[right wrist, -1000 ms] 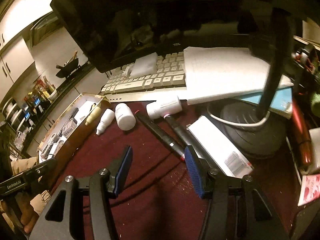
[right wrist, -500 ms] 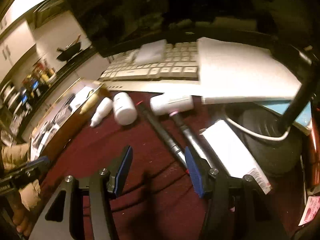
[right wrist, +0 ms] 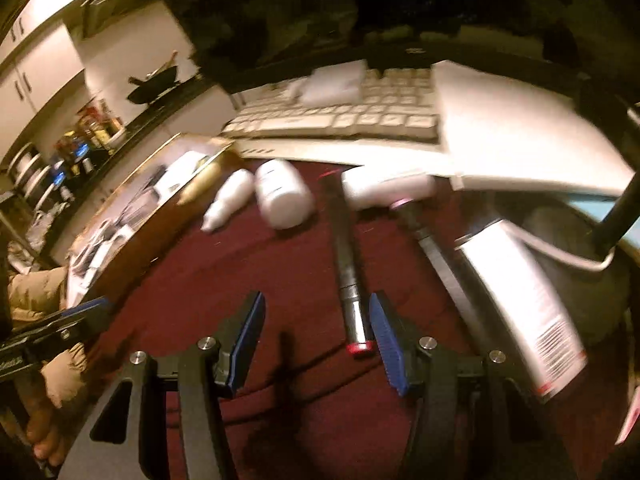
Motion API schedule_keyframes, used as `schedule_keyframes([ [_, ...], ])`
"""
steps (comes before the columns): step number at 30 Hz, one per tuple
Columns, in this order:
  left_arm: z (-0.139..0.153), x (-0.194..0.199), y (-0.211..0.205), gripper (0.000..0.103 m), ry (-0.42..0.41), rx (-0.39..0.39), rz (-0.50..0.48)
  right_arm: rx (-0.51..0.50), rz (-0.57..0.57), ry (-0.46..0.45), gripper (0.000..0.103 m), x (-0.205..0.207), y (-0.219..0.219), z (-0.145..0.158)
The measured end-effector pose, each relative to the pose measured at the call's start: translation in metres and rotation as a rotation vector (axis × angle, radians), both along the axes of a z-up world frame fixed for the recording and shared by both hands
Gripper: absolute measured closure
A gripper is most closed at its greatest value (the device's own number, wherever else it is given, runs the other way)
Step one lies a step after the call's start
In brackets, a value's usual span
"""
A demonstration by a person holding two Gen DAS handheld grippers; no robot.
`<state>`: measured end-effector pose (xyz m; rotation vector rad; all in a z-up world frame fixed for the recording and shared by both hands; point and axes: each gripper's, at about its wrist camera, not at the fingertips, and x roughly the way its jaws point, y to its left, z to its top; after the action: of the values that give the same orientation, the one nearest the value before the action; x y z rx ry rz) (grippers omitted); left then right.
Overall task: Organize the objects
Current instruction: 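Grasp the black marker with red cap on the desk with the left tool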
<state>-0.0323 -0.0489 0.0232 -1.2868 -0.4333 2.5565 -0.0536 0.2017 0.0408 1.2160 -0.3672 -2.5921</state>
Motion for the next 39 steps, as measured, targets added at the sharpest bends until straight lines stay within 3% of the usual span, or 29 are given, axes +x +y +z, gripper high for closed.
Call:
schedule_keyframes([
  [6, 0.001, -0.001, 0.000, 0.061, -0.003, -0.015, 0.002, 0.000, 0.093, 0.003, 0.049, 0.008, -0.033, 0.001],
  [12, 0.000, -0.007, 0.011, 0.061, -0.017, -0.022, -0.020, 0.060, -0.053, 0.093, 0.048, 0.025, 0.008, 0.025],
  [16, 0.001, -0.014, 0.033, 0.061, -0.013, -0.046, -0.074, 0.115, -0.137, 0.094, 0.048, 0.024, 0.039, 0.023],
  [20, 0.004, -0.026, 0.056, 0.061, -0.009, -0.087, -0.124, 0.112, -0.145, 0.046, 0.049, 0.017, 0.053, 0.006],
  [28, 0.006, -0.060, 0.110, 0.061, 0.006, -0.180, -0.227, 0.110, -0.152, 0.087, 0.051, 0.017, 0.056, 0.005],
  [39, -0.025, -0.116, 0.139, 0.061, -0.121, -0.178, -0.245, 0.055, -0.132, 0.087, 0.051, 0.019, 0.060, 0.004],
])
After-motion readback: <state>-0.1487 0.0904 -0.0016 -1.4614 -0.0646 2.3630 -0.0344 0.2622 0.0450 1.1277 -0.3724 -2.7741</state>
